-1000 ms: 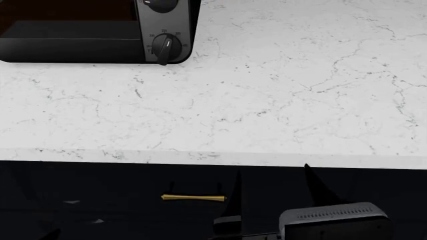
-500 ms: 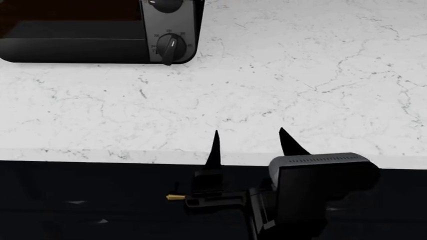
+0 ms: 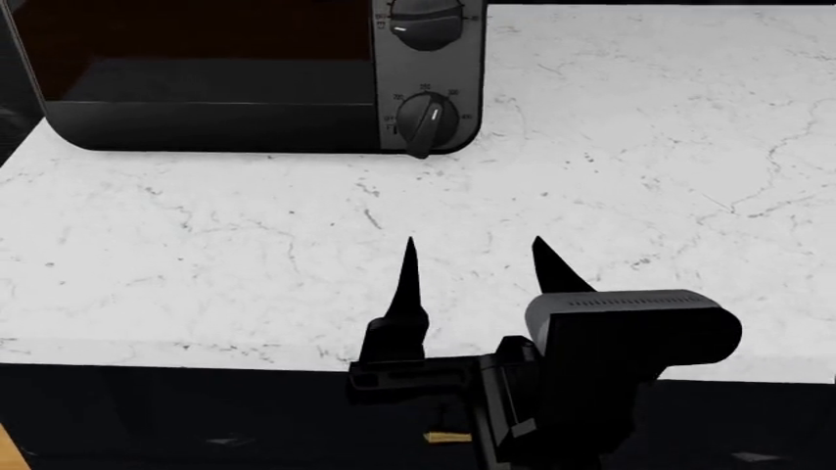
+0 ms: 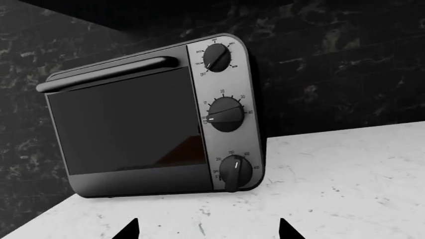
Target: Decrease the toaster oven temperature.
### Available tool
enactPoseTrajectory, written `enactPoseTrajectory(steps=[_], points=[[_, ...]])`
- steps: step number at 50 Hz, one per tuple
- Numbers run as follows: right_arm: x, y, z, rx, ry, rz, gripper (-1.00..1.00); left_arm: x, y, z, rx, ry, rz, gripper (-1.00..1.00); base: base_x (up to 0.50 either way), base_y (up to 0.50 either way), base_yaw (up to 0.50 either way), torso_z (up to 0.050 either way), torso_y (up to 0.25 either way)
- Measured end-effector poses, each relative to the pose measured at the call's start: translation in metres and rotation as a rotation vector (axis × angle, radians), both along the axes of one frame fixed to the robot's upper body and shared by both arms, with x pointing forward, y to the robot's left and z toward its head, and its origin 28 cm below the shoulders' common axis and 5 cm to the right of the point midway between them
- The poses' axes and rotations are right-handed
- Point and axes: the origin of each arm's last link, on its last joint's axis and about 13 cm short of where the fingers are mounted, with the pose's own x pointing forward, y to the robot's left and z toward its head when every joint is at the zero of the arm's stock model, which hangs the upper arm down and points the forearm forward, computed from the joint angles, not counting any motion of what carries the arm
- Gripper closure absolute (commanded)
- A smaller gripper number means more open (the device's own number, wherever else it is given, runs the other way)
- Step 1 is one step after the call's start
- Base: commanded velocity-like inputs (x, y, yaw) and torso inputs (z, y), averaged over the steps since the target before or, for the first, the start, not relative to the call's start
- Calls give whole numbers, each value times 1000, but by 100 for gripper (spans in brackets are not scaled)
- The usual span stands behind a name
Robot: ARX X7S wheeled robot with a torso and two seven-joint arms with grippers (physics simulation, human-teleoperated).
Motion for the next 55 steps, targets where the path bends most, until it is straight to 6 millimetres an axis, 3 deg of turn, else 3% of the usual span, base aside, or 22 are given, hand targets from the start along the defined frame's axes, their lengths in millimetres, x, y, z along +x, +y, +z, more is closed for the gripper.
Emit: enactPoseTrajectory(steps=[18, 55], points=[[-1, -2, 0, 41, -7, -2, -100, 2, 0, -1, 7, 4, -4, -100, 254, 266, 0, 0, 0], [-2, -8, -2, 90, -12, -1, -100, 3, -4, 1, 16, 11, -20, -100, 214, -13, 0, 0, 0]])
